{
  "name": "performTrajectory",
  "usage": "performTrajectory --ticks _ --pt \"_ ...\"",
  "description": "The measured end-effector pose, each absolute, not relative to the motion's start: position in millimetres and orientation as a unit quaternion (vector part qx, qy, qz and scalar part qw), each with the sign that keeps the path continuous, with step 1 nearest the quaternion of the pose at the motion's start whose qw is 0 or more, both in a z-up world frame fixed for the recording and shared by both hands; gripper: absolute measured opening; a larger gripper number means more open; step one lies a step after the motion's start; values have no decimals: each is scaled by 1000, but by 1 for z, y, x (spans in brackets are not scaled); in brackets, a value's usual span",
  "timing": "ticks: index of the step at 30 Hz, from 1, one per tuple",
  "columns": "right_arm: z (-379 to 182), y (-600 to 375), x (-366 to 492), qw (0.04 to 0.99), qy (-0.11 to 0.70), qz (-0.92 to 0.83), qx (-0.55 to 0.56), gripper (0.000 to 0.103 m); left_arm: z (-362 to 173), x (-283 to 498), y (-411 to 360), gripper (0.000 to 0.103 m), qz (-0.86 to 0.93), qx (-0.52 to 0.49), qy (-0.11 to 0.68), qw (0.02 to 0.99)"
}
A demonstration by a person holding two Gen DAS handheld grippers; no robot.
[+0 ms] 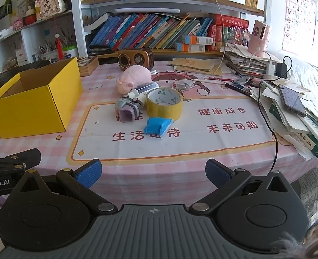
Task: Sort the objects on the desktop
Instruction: 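Move both tools toward the blue block and toy truck on the table, then grasp the blue block with the right gripper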
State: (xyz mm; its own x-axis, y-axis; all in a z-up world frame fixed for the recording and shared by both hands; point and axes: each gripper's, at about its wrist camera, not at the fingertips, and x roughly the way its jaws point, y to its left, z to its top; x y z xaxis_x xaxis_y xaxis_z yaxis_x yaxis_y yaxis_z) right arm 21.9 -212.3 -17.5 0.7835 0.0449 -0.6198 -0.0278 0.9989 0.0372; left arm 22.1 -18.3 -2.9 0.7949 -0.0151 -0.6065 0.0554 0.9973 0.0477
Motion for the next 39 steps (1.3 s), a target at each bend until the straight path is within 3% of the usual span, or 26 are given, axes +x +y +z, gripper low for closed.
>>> performTrajectory --ticks 39 --pt "-27 -249 97 932 353 82 -18 103 -12 72 -57 103 -8 -27 361 932"
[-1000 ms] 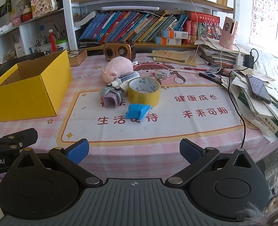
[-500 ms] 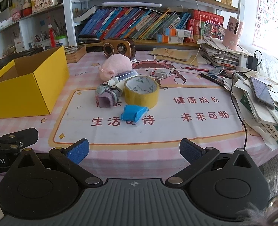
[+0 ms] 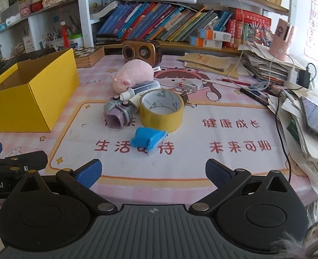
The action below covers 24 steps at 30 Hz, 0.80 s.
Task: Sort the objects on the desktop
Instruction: 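Grasp the blue block with the right gripper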
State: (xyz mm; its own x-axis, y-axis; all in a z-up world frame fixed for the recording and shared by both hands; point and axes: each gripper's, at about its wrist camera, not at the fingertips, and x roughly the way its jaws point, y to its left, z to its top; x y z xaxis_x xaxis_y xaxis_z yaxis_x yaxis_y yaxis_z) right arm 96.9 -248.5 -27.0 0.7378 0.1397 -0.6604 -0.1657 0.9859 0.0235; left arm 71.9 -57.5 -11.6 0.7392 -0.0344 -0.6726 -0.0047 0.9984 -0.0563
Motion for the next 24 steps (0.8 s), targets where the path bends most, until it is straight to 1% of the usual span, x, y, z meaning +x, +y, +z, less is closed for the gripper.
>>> performTrajectory --ticks 8,14,16,18,24 --pt "-30 -260 119 933 339 106 -52 103 -15 86 -74 103 21 -38 362 931" --pt "-37 -273 137 929 341 129 -59 100 -18 100 -88 103 35 -45 367 929" --pt "-40 -277 145 925 347 143 -54 98 -18 103 -93 103 40 -44 366 929" --pt "-43 -277 150 921 352 155 -54 93 -17 106 -97 103 48 -38 364 929" --pt "-52 -272 170 908 367 194 -49 86 -17 111 -100 103 83 -28 366 926"
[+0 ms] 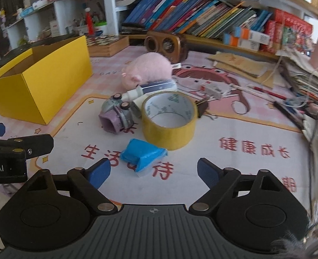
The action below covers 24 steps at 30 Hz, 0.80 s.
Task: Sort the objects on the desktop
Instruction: 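Grasp the blue block with the right gripper, then grasp the grey-purple toy truck with the left gripper while the right holds the blue block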
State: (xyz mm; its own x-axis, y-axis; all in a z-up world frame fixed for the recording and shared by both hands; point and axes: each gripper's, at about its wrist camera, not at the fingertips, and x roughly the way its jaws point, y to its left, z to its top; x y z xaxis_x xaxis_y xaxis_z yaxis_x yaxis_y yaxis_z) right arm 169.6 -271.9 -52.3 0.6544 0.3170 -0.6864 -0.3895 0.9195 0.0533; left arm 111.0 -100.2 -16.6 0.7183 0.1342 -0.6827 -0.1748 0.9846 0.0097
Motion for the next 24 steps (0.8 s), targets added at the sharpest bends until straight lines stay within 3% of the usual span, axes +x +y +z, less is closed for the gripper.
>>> performTrajectory --ticks 8,15,20,24 --pt "-74 -258 199 892 386 225 -66 77 -15 111 -91 103 132 -33 370 919" --pt "-79 -259 208 882 387 258 -83 51 -15 118 -92 103 142 -34 375 916" --pt "-66 -280 204 891 372 246 -88 49 -21 139 -103 103 107 -38 382 917" --pt "-55 -303 206 900 365 225 -82 47 -28 167 -111 91 76 -58 391 915"
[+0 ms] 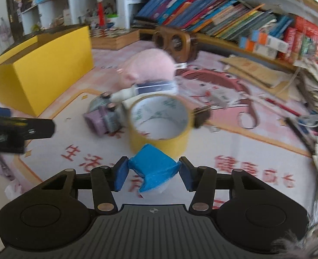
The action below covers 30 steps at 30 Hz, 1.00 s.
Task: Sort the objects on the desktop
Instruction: 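Grasp the grey-purple toy truck with the left gripper while the right holds the blue block, then carry the toy truck and blue block with both grippers toward the yellow box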
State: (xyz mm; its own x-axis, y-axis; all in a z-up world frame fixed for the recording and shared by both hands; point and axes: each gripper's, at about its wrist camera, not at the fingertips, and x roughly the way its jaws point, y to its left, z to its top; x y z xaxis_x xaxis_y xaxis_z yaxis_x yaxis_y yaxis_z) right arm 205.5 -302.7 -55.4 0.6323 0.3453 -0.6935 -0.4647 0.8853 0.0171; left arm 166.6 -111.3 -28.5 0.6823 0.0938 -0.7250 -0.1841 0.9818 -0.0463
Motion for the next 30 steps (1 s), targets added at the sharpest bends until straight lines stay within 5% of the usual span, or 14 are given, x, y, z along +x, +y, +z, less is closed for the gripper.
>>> performTrajectory --ticks 8,18,30 --pt "-50 -333 209 907 371 196 -48 47 -52 230 -134 89 34 -38 399 916" --pt "-51 -338 208 901 382 202 -34 47 -74 250 -145 58 32 -17 421 906" --pt "-46 -332 203 903 378 201 -24 47 -33 209 -128 58 12 -46 371 927"
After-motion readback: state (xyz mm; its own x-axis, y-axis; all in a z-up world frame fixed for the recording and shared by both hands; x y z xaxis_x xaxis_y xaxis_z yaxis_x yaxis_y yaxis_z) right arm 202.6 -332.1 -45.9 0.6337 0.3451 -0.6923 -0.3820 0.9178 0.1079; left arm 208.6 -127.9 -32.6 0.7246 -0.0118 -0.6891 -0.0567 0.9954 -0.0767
